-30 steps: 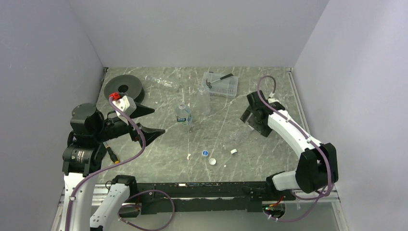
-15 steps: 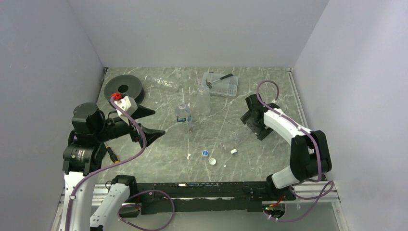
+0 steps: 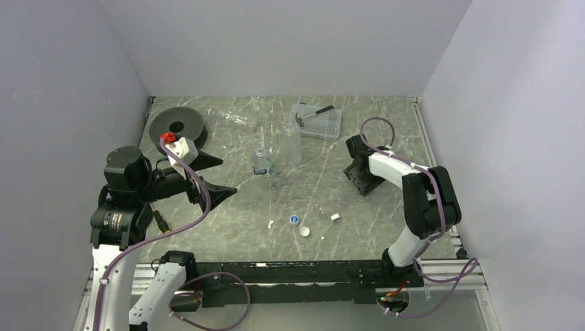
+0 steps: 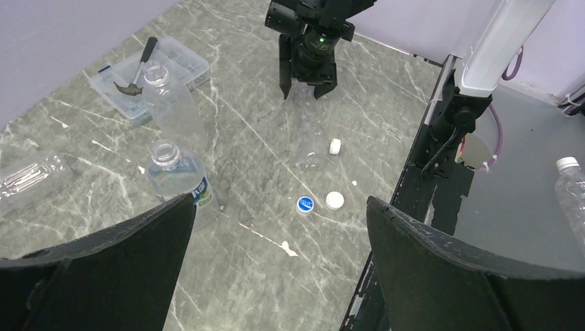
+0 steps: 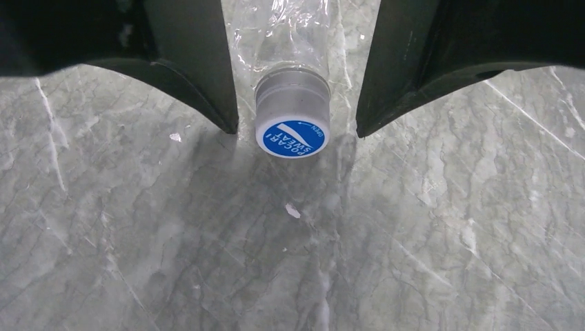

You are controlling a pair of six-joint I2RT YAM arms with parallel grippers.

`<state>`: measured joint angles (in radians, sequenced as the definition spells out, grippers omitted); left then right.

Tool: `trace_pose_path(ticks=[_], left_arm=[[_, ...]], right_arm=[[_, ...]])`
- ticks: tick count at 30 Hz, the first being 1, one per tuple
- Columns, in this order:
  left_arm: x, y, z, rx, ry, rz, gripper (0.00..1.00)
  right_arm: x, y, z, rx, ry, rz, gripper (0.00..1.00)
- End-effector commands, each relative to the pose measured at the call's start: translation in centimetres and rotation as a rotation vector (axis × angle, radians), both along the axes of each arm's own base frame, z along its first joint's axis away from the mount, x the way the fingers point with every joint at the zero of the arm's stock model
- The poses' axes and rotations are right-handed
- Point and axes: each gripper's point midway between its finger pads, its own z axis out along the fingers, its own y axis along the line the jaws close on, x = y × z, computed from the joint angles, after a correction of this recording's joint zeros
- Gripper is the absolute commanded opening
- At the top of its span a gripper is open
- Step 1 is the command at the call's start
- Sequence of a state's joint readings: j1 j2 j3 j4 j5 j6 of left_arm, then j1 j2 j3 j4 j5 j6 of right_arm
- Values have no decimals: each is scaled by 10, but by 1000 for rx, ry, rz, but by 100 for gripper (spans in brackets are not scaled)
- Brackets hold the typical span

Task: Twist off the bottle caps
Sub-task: Pick up the plastic bottle at the center of the board.

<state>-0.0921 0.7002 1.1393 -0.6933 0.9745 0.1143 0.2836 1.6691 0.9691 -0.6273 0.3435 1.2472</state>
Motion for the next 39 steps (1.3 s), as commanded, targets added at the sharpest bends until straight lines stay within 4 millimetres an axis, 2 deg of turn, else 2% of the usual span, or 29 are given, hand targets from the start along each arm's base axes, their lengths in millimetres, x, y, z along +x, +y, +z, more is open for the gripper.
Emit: trace_pose_path(ticks=[1, 3, 6, 10, 13, 14, 15, 16, 20, 22, 25, 26, 29, 33, 39], left_arm=[[-7, -2, 12, -1, -45, -30, 99], [-9, -2, 12, -3, -46, -37, 99], [-10, -4, 13, -7, -43, -52, 93], [-11, -5, 17, -12, -40, -60, 88], [-11, -5, 20, -15, -34, -63, 87], [-11, -5, 21, -17, -31, -64, 88], [-12, -6, 22, -19, -31, -69, 96], [-14, -7, 23, -23, -28, -78, 99], [-21, -11, 24, -33, 19, -130, 99], [-22, -12, 20, -28, 81, -163, 99], [-25, -15, 14, -37, 153, -208, 99], [-26, -17, 14, -51, 168, -217, 99], [-27, -20, 20, -100, 156, -231, 100], [-41, -25, 27, -153, 225, -307, 99], [-46, -25, 31, -156, 250, -310, 99]], right_arm=[[12, 1, -5, 19, -58, -51, 60], [11, -1, -2, 14, -67, -57, 53], [12, -1, 6, 24, -89, -68, 43], [19, -1, 31, 37, -178, -74, 24], [25, -1, 60, 45, -248, -64, 12], [26, -1, 70, 51, -269, -56, 11], [27, 0, 81, 58, -296, -49, 10], [27, 2, 93, 65, -327, -35, 8], [19, 18, 149, 82, -474, 55, 3], [8, 39, 179, 121, -568, 148, 0], [-16, 76, 235, 160, -775, 315, 0], [-24, 84, 259, 166, -857, 364, 0], [-42, 114, 304, 166, -972, 503, 0], [-61, 168, 342, 147, -1034, 705, 0], [-91, 246, 403, 69, -1241, 927, 0]])
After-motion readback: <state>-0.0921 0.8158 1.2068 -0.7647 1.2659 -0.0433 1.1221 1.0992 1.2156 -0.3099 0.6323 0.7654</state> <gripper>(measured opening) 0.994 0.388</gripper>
